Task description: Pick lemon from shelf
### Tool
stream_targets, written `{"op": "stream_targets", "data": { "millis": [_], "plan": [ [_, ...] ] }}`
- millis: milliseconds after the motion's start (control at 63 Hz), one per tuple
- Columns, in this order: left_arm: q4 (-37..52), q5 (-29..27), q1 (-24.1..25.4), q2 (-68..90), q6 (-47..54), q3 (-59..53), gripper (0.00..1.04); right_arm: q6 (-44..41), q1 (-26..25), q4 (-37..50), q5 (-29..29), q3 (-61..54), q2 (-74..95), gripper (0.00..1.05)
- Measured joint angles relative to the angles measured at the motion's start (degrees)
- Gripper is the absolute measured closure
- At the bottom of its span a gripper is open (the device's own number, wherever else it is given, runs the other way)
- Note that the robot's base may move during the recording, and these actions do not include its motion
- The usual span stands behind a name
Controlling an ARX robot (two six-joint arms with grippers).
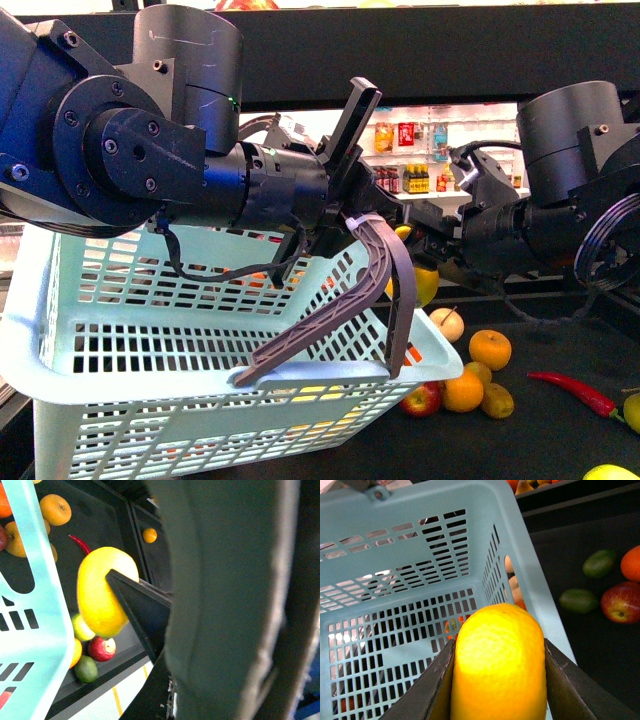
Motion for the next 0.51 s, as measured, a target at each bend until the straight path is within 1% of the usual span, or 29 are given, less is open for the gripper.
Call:
{"op": "stream_targets", "data": {
  "millis": [175, 206, 222, 254, 270, 302, 349, 381, 508],
  "plan": [
    [0.0, 0.0, 0.0, 0.0, 0.0, 0.0, 0.98, 0.0, 1.4, 0.6, 0.9, -0.5, 1.9, 0.61],
    [0.0, 0.0, 0.0, 0.0, 0.0, 0.0, 0.98, 0.2, 1.6, 0.9, 1.2, -0.7, 2.1, 0.57],
    [0.0, 0.0, 0.0, 0.0, 0.0, 0.0, 0.98, 0.3, 1.7, 1.3, 1.3, -0.9, 2.3, 0.53],
    [0.0, 0.0, 0.0, 0.0, 0.0, 0.0, 0.98, 0.4, 1.8, 1.6, 1.4, -1.0, 2.4, 0.49],
    [0.0, 0.0, 0.0, 0.0, 0.0, 0.0, 0.98, 0.5, 1.9, 2.0, 1.4, -1.2, 2.5, 0.46],
    [0.0, 0.0, 0.0, 0.0, 0.0, 0.0, 0.98, 0.6, 2.0, 2.2, 1.4, -1.2, 2.5, 0.42],
    [0.0, 0.0, 0.0, 0.0, 0.0, 0.0, 0.98, 0.8, 2.0, 2.7, 1.7, -1.2, 2.5, 0.34],
    [0.0, 0.0, 0.0, 0.0, 0.0, 0.0, 0.98, 0.8, 2.0, 2.9, 2.0, -1.2, 2.5, 0.30],
    [0.0, 0.0, 0.0, 0.0, -0.2, 0.0, 0.98, -1.2, 1.6, 3.0, 4.6, -1.3, 1.6, 0.11]
  ]
}}
